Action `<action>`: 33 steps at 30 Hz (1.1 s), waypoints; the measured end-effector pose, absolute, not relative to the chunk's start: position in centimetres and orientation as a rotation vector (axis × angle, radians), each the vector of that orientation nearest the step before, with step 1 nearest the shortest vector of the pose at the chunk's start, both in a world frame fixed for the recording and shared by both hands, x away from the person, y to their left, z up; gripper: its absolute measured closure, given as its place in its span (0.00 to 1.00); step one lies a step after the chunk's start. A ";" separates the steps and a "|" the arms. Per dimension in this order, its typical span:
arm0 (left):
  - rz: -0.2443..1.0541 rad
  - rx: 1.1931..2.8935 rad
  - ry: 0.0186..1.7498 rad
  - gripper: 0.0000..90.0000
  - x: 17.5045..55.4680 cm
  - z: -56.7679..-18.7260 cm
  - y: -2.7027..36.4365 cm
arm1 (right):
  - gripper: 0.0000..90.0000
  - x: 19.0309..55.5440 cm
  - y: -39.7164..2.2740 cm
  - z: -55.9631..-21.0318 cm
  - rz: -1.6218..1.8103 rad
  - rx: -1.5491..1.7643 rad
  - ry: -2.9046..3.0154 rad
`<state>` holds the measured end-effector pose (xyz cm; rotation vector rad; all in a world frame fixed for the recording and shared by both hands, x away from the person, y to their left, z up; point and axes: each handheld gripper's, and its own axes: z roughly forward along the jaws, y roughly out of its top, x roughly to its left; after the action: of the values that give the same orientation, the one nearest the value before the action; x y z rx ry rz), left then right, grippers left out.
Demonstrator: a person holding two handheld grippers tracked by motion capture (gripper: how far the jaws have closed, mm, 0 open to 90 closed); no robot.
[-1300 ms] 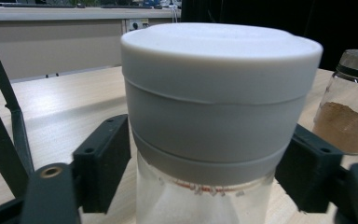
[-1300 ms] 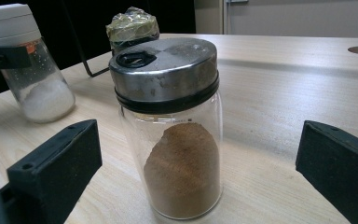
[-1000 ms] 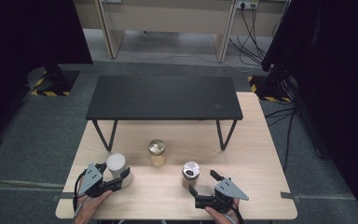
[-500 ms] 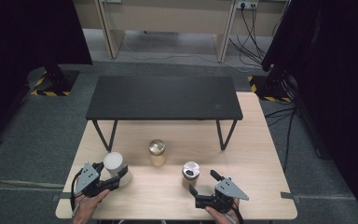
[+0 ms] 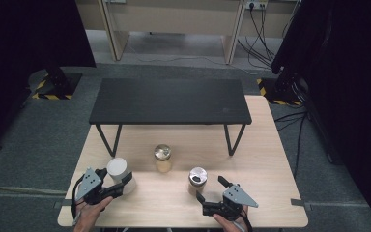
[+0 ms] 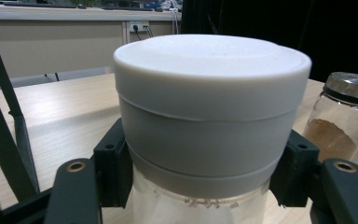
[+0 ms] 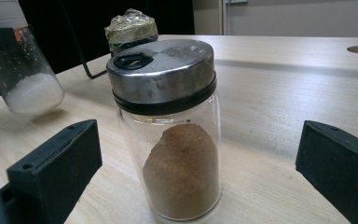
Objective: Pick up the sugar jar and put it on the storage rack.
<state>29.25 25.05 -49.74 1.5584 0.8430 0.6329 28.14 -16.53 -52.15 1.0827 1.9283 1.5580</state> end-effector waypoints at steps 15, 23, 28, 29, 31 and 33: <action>0.609 1.549 0.856 0.39 29.2 -48.4 25.3 | 0.00 28.1 -16.5 -52.2 1.557 1.084 1.927; 0.603 1.556 0.860 0.39 29.5 -47.3 25.3 | 0.00 28.1 -16.5 -52.2 1.558 1.083 1.926; 0.600 1.561 0.857 0.39 29.6 -46.8 25.1 | 0.00 28.2 -16.6 -52.2 1.558 1.085 1.923; 0.600 1.564 0.855 0.39 29.6 -46.7 25.1 | 0.00 28.2 -16.6 -52.2 1.558 1.085 1.923; 0.599 1.564 0.854 0.39 29.6 -46.4 25.1 | 0.00 28.2 -16.6 -52.2 1.558 1.085 1.924; 0.598 1.567 0.856 0.39 29.7 -46.1 25.0 | 0.00 28.2 -16.6 -52.2 1.557 1.084 1.925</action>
<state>29.69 25.03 -46.09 1.5674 0.8558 0.5976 28.17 -16.55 -52.21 1.0841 1.9247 1.5571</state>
